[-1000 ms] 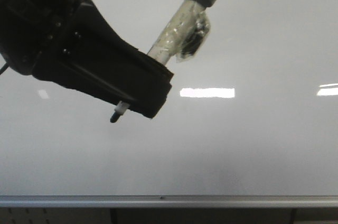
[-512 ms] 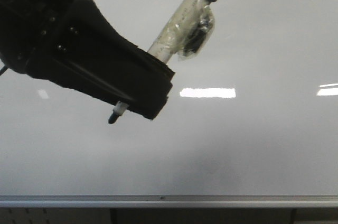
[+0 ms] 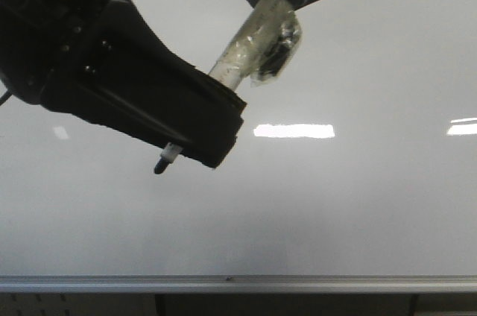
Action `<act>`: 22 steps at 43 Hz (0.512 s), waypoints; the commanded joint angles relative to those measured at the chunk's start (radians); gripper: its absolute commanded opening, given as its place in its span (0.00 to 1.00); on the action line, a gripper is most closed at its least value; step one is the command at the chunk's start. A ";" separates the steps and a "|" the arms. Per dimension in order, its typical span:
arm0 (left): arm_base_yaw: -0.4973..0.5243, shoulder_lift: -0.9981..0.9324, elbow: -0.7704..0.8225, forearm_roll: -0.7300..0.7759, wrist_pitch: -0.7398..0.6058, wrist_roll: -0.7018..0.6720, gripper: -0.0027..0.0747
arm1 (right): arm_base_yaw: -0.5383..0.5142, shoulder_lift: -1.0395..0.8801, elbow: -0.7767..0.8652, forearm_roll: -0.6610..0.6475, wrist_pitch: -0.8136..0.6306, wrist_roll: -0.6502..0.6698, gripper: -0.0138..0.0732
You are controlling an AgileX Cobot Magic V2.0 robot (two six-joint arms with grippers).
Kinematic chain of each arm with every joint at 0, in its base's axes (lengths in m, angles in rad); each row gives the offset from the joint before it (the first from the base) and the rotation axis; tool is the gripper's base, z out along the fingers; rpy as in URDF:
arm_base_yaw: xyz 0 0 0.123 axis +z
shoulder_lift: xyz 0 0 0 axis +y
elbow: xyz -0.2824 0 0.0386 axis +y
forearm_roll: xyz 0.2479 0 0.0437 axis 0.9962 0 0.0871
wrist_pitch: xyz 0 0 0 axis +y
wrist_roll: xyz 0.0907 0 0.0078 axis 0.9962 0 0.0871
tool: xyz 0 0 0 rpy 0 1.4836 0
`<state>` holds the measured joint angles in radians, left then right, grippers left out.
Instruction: Write number 1 on whiteboard
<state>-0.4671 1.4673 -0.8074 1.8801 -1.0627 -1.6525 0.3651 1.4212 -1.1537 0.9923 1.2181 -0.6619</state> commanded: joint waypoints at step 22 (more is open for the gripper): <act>-0.007 -0.029 -0.030 -0.035 -0.020 0.003 0.01 | 0.015 -0.016 -0.033 -0.055 0.116 0.053 0.51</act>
<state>-0.4671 1.4673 -0.8074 1.8801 -1.0627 -1.6525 0.3801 1.4340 -1.1537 0.8922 1.2181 -0.6065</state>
